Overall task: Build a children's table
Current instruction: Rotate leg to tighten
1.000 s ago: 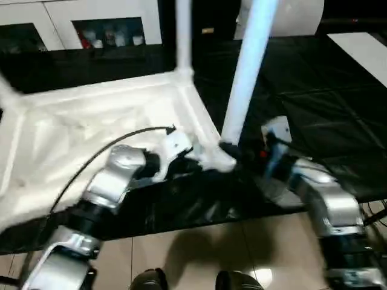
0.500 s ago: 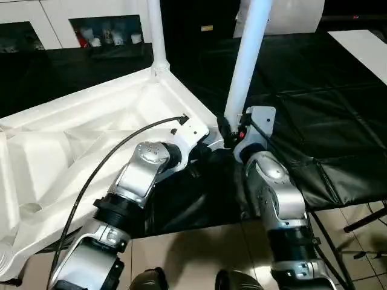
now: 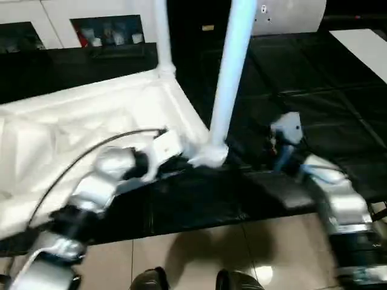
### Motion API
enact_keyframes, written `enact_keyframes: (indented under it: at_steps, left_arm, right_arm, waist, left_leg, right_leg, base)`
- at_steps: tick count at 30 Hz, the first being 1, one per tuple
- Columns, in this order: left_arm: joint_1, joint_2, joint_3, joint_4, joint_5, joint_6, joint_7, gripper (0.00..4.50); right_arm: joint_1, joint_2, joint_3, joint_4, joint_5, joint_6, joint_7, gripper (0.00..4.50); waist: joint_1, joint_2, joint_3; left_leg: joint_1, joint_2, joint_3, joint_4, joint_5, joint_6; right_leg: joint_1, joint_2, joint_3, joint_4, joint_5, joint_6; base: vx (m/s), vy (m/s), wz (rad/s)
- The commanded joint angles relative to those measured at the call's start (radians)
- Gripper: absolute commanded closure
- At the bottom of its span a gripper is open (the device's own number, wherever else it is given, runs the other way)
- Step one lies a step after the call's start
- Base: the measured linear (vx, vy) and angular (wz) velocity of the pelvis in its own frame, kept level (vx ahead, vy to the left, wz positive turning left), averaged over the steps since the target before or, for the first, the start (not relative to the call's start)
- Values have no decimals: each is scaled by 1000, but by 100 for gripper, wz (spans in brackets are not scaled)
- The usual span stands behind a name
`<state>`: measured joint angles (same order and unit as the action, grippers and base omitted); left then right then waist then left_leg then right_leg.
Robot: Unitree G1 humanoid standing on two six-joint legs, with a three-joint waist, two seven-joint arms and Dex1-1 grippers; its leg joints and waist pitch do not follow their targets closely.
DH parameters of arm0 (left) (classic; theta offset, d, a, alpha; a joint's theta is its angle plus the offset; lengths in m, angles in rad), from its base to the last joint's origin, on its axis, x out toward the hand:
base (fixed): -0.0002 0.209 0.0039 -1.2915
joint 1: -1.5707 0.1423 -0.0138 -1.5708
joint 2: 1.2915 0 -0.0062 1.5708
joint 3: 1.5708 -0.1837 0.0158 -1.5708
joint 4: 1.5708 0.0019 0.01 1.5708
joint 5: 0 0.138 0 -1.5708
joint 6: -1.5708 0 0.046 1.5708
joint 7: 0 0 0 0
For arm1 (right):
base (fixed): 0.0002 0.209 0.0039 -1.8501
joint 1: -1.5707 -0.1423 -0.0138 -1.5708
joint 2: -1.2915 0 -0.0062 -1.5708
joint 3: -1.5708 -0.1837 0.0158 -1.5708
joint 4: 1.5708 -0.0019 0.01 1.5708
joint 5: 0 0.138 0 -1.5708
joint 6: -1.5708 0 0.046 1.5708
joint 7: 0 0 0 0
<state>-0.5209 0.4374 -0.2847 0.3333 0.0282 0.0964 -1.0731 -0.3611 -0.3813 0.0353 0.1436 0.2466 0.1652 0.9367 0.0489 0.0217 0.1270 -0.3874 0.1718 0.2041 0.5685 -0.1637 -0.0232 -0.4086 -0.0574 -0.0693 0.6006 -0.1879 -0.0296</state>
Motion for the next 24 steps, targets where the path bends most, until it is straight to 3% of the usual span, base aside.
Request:
enact_keyframes:
  at_steps: [1,4,7,12,13,14,20,24]
  left_arm:
    - [18,37,-73,-8,-12,-75,-152,450]
    - [15,64,-97,-10,-26,-120,-239,450]
    - [7,78,-112,-3,-37,-159,-302,450]
    - [-18,96,-150,6,-55,-231,-411,450]
    - [-26,96,-158,9,-54,-244,-428,450]
    - [-37,93,-167,19,-51,-261,-445,450]
    - [-53,83,-176,31,-47,-279,-465,450]
    - [-59,80,-179,44,-50,-293,-476,450]
  right_arm:
    - [11,-49,63,-33,41,24,181,57]
    - [6,-108,112,-38,73,50,324,57]
    - [-14,-139,140,-21,88,67,412,57]
    - [-73,-160,186,56,87,77,537,94]
    - [-84,-159,195,70,87,81,554,117]
    - [-99,-158,209,82,92,88,578,129]
    - [-109,-156,232,81,97,100,615,176]
    - [-113,-153,240,86,101,110,642,204]
  waist:
    - [9,-12,-70]
    - [28,-11,-68]
    - [43,-13,-67]
    - [46,-15,-67]
    - [46,-20,-65]
    - [50,-18,-66]
    - [57,-22,-68]
    - [57,-21,-65]
  left_leg:
    - [18,65,-34,-51,-139,130]
    - [23,73,-33,-52,-146,131]
    - [26,75,-32,-54,-160,110]
    - [24,73,-33,-53,-160,102]
    - [23,73,-32,-54,-161,101]
    - [26,75,-33,-54,-160,98]
    - [23,76,-33,-51,-121,108]
    - [24,76,-33,-52,-139,104]
  right_leg:
    - [55,-97,61,-70,-158,-219]
    - [48,-97,61,-69,-173,-227]
    - [43,-100,62,-71,-209,-224]
    - [44,-103,62,-69,-220,-230]
    - [43,-103,63,-70,-223,-227]
    - [42,-104,64,-70,-226,-227]
    - [45,-104,62,-59,-154,-241]
    - [44,-105,62,-63,-182,-240]
  base:
    - [0,0,0]
    - [0,0,0]
    - [0,0,0]
    - [0,0,0]
    - [0,0,0]
    - [0,0,0]
    - [0,0,0]
    - [0,0,0]
